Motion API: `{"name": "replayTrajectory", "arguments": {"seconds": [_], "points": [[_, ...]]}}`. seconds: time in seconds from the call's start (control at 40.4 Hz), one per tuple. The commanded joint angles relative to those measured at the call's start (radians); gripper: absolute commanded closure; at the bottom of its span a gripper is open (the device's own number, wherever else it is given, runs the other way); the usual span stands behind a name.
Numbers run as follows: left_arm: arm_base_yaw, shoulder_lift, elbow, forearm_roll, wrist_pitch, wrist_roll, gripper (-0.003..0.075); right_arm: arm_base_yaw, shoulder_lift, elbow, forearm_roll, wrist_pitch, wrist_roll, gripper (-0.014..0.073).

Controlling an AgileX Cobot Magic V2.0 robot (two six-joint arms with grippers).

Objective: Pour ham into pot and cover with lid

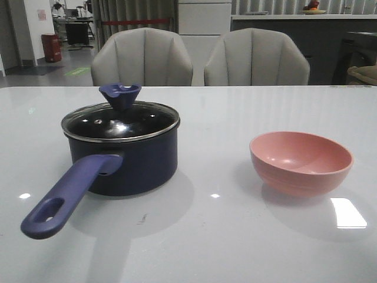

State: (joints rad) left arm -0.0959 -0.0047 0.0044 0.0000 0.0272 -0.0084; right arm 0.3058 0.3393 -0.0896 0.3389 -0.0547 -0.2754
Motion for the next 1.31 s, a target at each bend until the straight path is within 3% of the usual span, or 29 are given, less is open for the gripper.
{"name": "replayTrajectory", "arguments": {"seconds": [0.0,0.173,0.446,0.693,1.288], "points": [[0.001,-0.018,0.021,-0.006,-0.088,-0.002,0.0607,0.003,0.005,-0.018,-0.006,-0.084,-0.008,0.0438],[0.001,-0.018,0.021,-0.006,-0.088,-0.002,0.0607,-0.041,-0.036,-0.018,-0.17,-0.075,0.023,0.0438],[0.001,-0.018,0.021,-0.006,-0.088,-0.002,0.0607,-0.209,-0.281,-0.013,-0.361,0.084,0.228,0.0438],[0.001,-0.018,0.021,-0.006,-0.088,-0.002,0.0607,-0.23,-0.369,0.114,-0.364,-0.001,0.275,0.0438],[0.001,-0.018,0.021,-0.006,-0.088,-0.002,0.0607,-0.229,-0.369,0.111,-0.362,0.021,0.281,0.0438]]}}
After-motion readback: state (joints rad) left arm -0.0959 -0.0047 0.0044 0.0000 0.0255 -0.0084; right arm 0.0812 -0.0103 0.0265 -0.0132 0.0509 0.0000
